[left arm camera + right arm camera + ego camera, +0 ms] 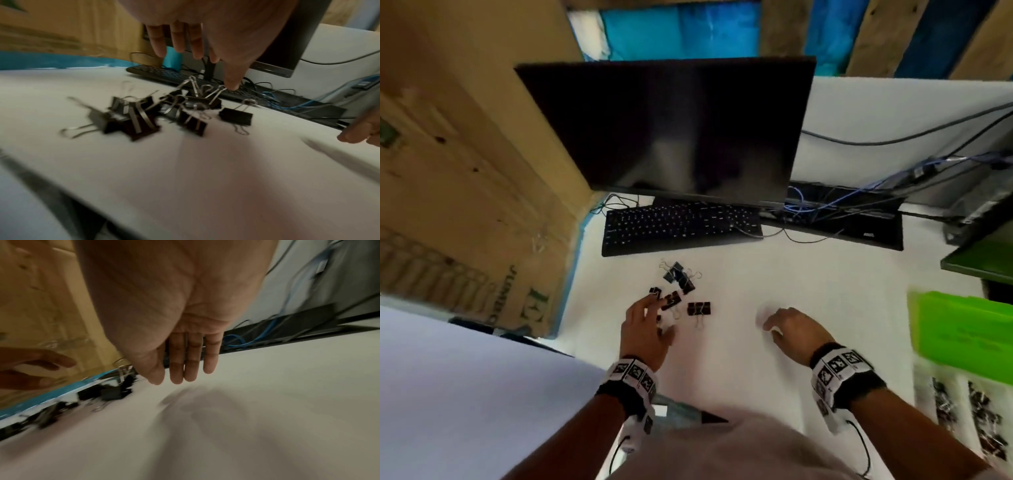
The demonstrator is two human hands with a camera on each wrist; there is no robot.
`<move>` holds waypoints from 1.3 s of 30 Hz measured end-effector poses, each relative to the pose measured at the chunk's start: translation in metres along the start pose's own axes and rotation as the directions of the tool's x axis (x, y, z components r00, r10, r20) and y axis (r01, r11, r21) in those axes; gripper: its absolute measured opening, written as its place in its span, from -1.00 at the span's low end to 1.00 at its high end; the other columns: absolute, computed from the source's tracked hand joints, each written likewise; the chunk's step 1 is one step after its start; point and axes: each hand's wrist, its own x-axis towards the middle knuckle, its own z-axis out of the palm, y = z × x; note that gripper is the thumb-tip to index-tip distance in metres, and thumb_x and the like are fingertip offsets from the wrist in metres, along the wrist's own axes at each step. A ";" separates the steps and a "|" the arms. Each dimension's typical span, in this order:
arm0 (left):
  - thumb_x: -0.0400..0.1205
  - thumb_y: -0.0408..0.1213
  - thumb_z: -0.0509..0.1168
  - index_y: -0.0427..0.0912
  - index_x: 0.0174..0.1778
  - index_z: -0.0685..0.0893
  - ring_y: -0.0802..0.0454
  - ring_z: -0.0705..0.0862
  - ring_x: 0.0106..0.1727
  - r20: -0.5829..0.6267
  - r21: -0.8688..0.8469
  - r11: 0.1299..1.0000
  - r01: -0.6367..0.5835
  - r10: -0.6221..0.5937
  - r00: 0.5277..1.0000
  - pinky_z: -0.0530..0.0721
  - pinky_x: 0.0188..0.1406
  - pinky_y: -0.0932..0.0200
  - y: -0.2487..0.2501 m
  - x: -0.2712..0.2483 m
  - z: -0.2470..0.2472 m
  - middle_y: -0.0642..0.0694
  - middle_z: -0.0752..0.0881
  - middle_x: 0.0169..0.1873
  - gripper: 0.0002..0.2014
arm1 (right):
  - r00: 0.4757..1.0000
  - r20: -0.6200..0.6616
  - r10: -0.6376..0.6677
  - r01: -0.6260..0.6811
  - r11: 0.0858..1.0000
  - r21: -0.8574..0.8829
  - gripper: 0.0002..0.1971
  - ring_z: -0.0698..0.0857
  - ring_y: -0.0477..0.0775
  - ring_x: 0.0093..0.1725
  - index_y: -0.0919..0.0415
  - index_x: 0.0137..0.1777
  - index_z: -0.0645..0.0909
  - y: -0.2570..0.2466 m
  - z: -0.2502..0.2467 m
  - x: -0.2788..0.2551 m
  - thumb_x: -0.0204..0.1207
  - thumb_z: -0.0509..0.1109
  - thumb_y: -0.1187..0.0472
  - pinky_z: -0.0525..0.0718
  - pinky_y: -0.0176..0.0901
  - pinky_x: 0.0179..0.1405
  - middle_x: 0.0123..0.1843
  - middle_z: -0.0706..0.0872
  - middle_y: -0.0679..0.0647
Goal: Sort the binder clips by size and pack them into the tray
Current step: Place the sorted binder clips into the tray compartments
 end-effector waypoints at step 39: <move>0.30 -0.31 0.60 0.02 0.51 0.28 0.19 0.47 0.27 0.538 -0.281 0.958 -0.051 0.202 0.819 0.48 0.25 0.42 -0.026 0.006 0.032 0.11 0.31 0.36 -0.10 | 0.894 0.312 -0.321 0.407 0.873 -0.268 -0.51 0.50 0.44 0.22 0.08 0.53 0.22 -0.109 0.047 0.046 0.62 0.18 0.31 0.69 0.28 -0.10 0.48 0.31 0.37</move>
